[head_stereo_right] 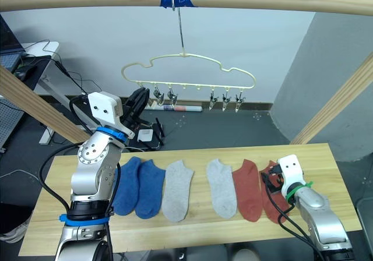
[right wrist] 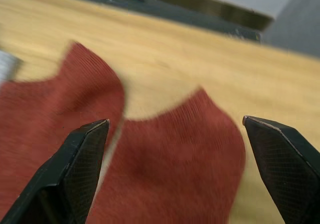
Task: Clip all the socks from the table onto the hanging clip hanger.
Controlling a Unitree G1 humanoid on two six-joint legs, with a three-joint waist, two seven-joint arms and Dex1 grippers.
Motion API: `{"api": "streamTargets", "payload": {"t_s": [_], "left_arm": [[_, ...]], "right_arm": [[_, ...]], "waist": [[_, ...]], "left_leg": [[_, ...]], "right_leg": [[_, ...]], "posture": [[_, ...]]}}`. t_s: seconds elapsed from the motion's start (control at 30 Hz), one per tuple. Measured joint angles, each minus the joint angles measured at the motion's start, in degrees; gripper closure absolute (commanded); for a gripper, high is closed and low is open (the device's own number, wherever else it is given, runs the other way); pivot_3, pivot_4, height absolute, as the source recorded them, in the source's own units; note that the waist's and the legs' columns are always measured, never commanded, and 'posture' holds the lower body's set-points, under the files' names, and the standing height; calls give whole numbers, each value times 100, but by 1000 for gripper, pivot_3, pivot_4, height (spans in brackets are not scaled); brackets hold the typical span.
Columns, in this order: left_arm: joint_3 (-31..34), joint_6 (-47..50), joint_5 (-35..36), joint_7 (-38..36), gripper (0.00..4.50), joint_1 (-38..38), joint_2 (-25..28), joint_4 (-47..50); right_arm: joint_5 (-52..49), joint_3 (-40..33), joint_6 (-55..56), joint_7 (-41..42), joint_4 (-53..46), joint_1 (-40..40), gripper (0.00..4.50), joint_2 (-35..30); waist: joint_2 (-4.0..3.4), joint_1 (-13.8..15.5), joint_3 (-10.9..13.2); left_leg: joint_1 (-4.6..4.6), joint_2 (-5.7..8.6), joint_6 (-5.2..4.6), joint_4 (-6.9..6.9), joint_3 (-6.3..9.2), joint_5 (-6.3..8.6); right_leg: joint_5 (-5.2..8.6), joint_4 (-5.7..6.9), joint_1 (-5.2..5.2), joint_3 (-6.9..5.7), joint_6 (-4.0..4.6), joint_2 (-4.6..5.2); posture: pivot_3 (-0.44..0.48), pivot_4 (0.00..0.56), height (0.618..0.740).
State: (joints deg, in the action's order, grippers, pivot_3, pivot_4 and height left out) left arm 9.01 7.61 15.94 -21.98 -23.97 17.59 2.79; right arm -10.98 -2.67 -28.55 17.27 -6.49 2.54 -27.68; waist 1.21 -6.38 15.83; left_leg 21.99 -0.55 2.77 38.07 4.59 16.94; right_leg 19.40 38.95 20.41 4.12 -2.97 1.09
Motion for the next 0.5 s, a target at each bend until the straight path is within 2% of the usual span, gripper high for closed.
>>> {"api": "streamTargets", "payload": {"t_s": [0.27,0.37,0.5], "left_arm": [[3,93,5,-15,4499,3,25,48],[4,116,11,-21,4500,3,41,122],[4,205,61,-66,4500,3,68,138]], "right_arm": [[20,-177,-15,71,741,-332,0,262],[16,-228,-7,162,909,-474,563,325],[18,-241,-11,201,1023,-611,1946,383]], "waist": [[2,-4,38],[6,-2,44],[7,-3,46]], "left_leg": [[-1,-2,0,-1,-1,0],[-1,-2,0,-1,1,0],[-1,-1,0,-1,1,0]], "right_leg": [[0,1,1,1,0,0],[0,1,0,-1,0,0],[0,1,0,-1,0,0]], "posture": [[-172,298,740],[-170,297,740],[-170,297,740]]}}
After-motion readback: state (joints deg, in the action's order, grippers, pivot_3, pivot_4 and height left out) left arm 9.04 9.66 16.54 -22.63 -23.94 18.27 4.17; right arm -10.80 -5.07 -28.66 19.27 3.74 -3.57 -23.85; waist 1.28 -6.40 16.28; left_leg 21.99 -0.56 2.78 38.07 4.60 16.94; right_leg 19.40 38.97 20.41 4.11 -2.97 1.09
